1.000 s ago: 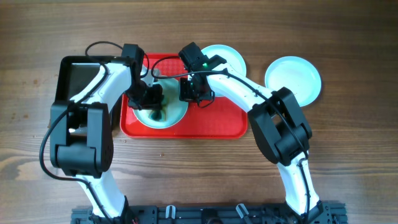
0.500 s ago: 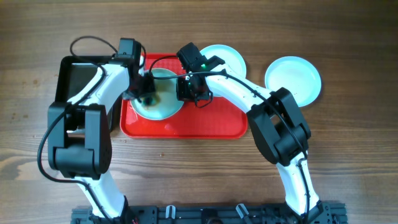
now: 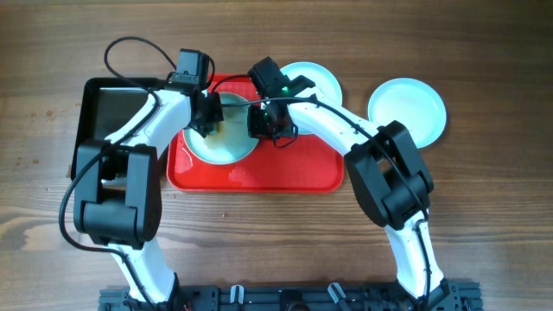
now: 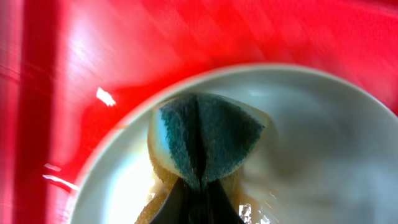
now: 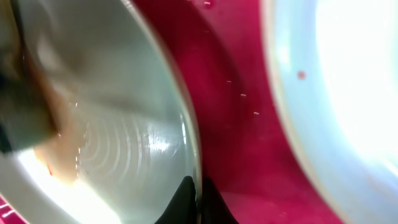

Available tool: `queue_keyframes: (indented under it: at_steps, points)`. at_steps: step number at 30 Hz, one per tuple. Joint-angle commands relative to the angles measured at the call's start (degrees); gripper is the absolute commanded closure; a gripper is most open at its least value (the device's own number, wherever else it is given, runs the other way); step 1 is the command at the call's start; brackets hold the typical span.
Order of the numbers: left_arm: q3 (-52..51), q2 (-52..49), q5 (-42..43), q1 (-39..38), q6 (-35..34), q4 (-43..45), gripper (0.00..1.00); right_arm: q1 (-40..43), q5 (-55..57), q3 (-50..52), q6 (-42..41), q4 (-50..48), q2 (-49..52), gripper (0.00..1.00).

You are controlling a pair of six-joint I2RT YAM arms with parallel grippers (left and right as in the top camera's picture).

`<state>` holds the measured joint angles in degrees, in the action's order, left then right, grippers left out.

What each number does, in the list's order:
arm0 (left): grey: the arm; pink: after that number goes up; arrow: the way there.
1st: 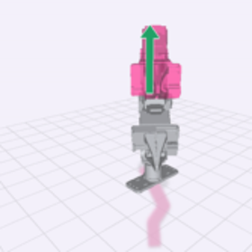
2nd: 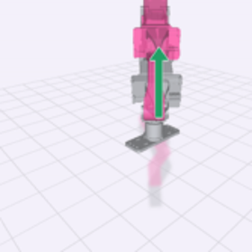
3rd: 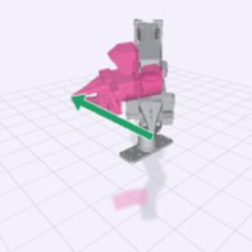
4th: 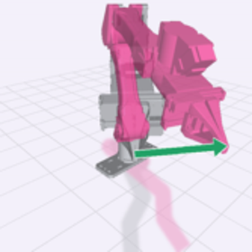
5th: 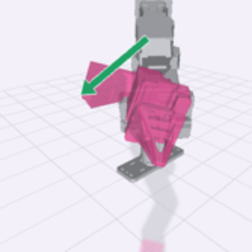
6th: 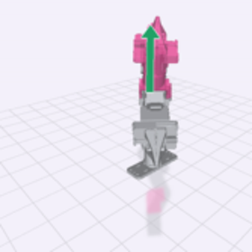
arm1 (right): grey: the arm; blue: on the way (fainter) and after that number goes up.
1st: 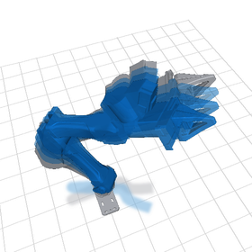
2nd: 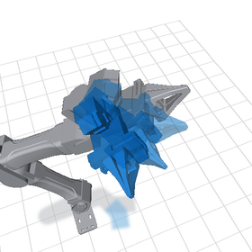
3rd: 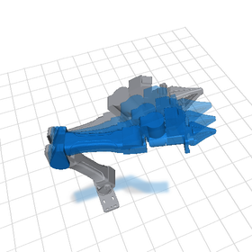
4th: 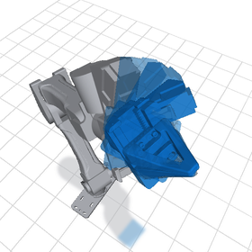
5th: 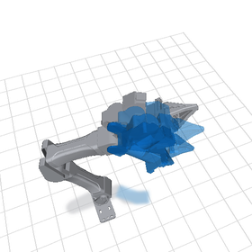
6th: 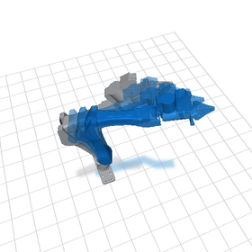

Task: Clean dirty plates on tray and stack at the side
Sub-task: 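Scrub the held plate with the sponge in the left gripper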

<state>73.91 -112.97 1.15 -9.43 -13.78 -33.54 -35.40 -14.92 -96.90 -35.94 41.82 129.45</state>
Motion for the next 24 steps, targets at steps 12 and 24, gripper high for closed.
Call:
queue_keyframes:
  at_steps: [12, 24]
  points:
    - [-0.92, -1.57, 12.76, 7.45, 7.17, -20.04, 0.96, -0.57, -0.59, -0.09, 2.56, 0.0, 1.6, 0.96]
    - [-0.94, -1.57, -7.72, 7.45, -2.19, -6.64, 0.96, -0.57, -0.59, -0.09, 2.54, -0.02, 1.6, 0.96]
